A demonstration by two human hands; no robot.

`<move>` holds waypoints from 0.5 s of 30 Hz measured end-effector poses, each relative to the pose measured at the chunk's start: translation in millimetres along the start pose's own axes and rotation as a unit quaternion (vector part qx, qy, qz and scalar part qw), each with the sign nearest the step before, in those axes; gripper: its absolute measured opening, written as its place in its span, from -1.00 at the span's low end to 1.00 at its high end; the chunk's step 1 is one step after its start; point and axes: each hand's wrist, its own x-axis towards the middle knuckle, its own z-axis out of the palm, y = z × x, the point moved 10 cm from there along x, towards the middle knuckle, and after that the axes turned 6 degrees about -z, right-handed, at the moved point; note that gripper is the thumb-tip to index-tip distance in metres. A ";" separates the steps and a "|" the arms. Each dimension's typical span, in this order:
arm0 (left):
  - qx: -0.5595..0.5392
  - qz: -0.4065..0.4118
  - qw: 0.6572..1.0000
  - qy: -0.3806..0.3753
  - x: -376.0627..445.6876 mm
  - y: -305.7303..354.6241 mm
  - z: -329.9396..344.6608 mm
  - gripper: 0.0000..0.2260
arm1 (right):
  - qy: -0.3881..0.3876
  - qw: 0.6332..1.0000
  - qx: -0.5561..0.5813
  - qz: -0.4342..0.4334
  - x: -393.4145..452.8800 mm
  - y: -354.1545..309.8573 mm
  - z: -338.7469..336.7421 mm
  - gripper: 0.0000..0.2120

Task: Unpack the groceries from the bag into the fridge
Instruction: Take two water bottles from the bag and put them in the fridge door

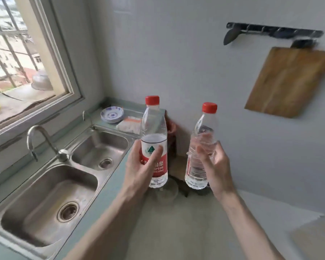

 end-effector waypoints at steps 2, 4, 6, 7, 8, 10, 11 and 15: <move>-0.005 0.000 1.000 -0.026 7.5 2.2 41.4 -0.61 | 0.022 1.000 -0.014 -0.005 8.5 -0.1 -36.3 -0.48; 0.002 -0.002 0.999 -0.053 12.4 1.8 81.5 -0.58 | 0.050 0.998 -0.026 -0.010 14.2 1.1 -74.8 -0.45; 0.004 -0.003 0.997 -0.082 15.8 1.0 120.6 -0.56 | 0.074 0.997 -0.034 -0.012 18.7 1.8 -111.3 -0.46; 0.003 -0.004 0.995 -0.095 16.9 1.3 138.8 -0.56 | 0.083 0.996 -0.039 -0.009 20.2 2.3 -128.0 -0.48; 0.004 -0.005 0.994 -0.106 18.3 2.0 156.8 -0.57 | 0.093 0.995 -0.042 -0.008 21.3 2.4 -144.3 -0.52; 0.002 -0.008 0.992 -0.127 19.7 4.5 192.1 -0.62 | 0.113 0.993 -0.045 -0.007 22.8 1.9 -175.5 -0.57; -0.002 -0.015 0.990 -0.139 21.0 4.2 210.0 -0.64 | 0.124 0.991 -0.047 -0.007 23.5 1.4 -190.8 -0.56; 0.006 -0.021 0.981 -0.194 27.7 4.5 283.0 -0.61 | 0.181 0.982 -0.054 -0.004 23.4 1.7 -255.1 -0.61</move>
